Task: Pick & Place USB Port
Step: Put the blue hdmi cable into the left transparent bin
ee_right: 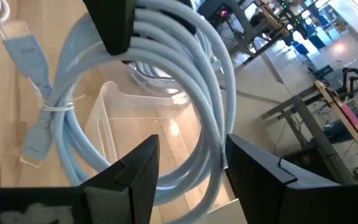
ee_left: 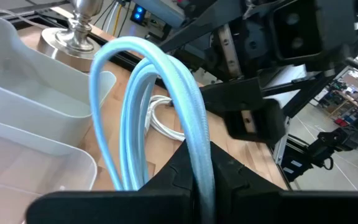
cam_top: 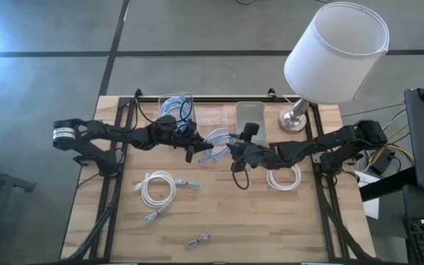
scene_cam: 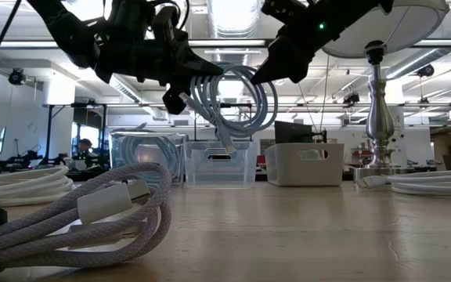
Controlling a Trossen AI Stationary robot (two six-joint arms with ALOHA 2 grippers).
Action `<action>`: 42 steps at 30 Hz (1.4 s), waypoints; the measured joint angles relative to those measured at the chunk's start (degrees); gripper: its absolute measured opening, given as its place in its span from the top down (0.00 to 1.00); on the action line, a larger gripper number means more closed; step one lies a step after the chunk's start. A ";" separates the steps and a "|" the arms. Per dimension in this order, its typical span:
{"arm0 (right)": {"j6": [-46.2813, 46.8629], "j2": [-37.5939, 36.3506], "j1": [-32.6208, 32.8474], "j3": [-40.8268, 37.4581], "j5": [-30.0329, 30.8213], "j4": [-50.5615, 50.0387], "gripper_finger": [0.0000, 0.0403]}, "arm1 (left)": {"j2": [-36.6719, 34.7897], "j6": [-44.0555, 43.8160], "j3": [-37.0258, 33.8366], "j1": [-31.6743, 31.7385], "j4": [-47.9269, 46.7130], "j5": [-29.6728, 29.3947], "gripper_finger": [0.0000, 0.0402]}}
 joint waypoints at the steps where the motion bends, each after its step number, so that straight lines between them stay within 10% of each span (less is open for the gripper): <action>1: -0.02 -0.28 0.21 0.01 0.08 0.01 0.55 | 0.00 0.00 0.00 0.08 -0.06 0.00 0.95; 20: 6.81 -7.26 4.04 0.15 0.48 -6.92 0.55 | -13.80 4.36 0.00 4.44 -10.22 -0.11 0.94; 32: 10.56 -7.12 4.00 -0.02 0.38 -10.47 0.55 | -33.90 12.09 -0.67 6.11 -41.55 -23.92 0.94; 42: 9.90 -5.55 3.89 -0.07 0.38 -10.24 0.55 | -30.22 12.02 -0.68 12.97 -42.51 -23.29 0.94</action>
